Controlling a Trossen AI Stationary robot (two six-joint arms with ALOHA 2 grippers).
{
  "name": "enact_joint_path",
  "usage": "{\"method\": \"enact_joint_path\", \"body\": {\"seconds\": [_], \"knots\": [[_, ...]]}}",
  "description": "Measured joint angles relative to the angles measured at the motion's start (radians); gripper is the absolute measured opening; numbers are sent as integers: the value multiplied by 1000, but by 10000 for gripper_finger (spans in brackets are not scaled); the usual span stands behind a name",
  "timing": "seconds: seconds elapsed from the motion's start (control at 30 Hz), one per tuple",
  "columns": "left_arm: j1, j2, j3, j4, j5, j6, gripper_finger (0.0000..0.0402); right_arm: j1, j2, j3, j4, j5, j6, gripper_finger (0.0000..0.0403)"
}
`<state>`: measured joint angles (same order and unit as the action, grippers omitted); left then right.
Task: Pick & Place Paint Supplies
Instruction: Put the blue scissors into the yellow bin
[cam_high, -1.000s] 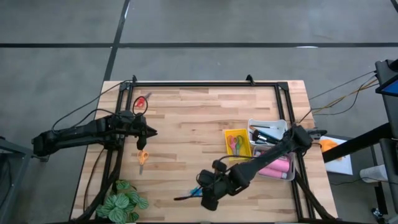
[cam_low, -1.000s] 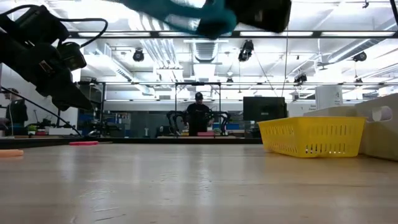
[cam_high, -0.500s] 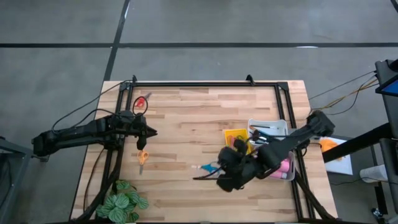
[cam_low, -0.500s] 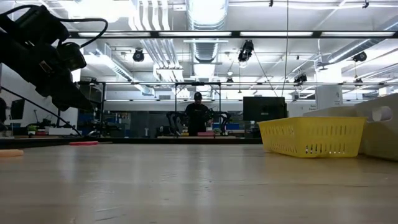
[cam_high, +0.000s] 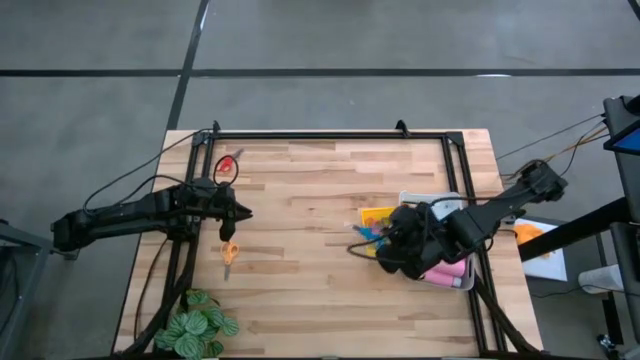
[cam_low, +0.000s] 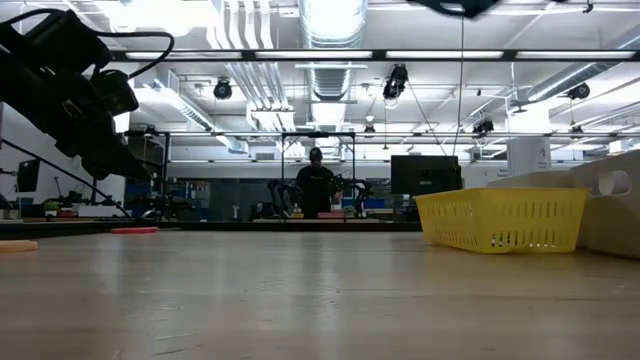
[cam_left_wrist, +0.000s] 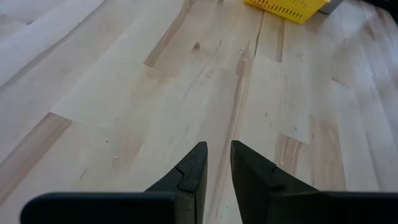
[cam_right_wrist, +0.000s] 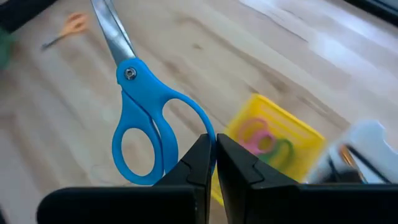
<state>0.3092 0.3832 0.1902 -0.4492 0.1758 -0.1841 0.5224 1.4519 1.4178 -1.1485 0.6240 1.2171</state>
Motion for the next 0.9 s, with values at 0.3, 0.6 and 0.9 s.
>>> {"method": "enact_joint_path", "body": {"seconds": [0.3,0.6,0.9], "knots": [[0,0,0,0,0,0,72,-46,-161,-281,-30,7,364,15],[0,0,0,1,0,0,72,-114,-164,-427,6,-85,563,15],[0,0,0,2,0,0,72,-202,-48,-459,89,-210,556,15]]}}
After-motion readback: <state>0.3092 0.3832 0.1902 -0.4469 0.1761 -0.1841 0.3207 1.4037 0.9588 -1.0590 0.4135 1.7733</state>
